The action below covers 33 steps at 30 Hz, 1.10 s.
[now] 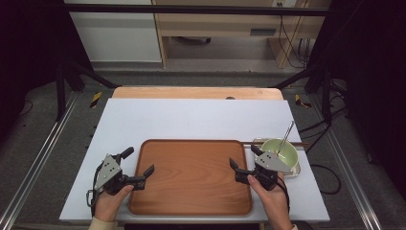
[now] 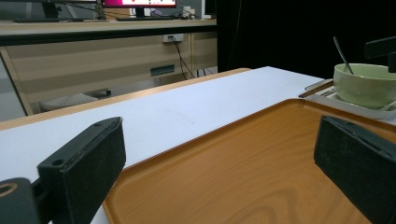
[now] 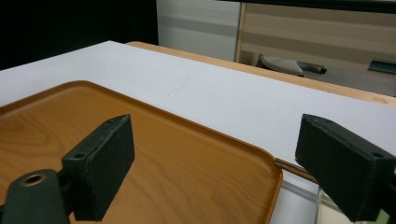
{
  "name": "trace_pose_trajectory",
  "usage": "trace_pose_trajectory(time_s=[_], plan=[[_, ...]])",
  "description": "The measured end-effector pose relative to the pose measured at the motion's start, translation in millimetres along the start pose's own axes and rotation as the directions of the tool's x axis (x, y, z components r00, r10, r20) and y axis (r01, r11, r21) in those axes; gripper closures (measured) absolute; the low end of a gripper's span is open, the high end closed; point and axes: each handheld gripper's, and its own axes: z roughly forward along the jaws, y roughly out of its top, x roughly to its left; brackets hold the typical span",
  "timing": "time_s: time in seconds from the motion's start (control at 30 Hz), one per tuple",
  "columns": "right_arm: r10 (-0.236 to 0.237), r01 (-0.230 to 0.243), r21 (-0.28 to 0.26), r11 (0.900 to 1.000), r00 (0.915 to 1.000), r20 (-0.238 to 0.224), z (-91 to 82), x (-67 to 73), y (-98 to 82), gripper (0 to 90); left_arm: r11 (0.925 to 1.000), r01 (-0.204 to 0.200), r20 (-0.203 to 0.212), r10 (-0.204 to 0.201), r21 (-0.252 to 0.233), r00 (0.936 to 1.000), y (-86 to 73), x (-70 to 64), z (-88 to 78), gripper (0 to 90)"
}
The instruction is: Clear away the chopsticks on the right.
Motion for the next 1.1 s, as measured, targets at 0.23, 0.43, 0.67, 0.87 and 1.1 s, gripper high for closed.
trace_pose_trajectory(time_s=[0.23,0.43,0.67,0.87,1.1], plan=[[-0.017,0.017,-0.017,1.0,0.9998,0.005,-3.1,-2.1,1.3,19.9,1.0,-0.001,-0.018,0.0,-0.007,0.9998,1.8,1.6,-1.5,2.4],[-0.023,0.025,-0.043,0.999,0.999,0.039,-13.2,-12.5,4.6,26.8,1.0,-0.005,-0.031,0.005,-0.005,0.9995,3.5,0.2,-1.8,2.6],[-0.007,0.014,-0.045,0.999,0.9906,0.137,-45.1,-35.4,18.0,24.6,0.9999,-0.012,-0.063,0.011,-0.007,0.9979,2.6,-0.3,-3.2,1.9],[-0.031,0.028,0.018,0.999,0.978,0.206,-76.9,-65.3,25.7,26.0,0.9997,-0.009,-0.096,0.007,-0.024,0.9954,0.4,-2.5,-15.9,1.3],[0.006,-0.051,0.146,0.988,0.9555,0.295,-104.3,-124.2,32.0,55.9,0.9993,-0.035,-0.112,0.033,-0.016,0.9932,-1.6,-5.6,-25.3,1.5]])
